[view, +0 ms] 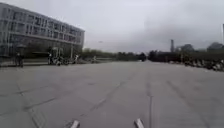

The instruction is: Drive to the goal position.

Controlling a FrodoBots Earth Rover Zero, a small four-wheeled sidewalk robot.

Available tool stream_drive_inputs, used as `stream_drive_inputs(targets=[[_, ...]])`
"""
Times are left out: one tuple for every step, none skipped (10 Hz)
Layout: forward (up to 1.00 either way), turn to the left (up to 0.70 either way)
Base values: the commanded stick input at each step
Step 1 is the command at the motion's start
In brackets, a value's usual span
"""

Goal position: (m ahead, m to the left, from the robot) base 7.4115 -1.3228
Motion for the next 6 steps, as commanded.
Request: stream_drive_inputs(targets=[[1.0,-0.39],[1.0,-0.39],[1.0,-0.39],[1.0,-0.39],[1.0,-0.39],[1.0,-0.39]])
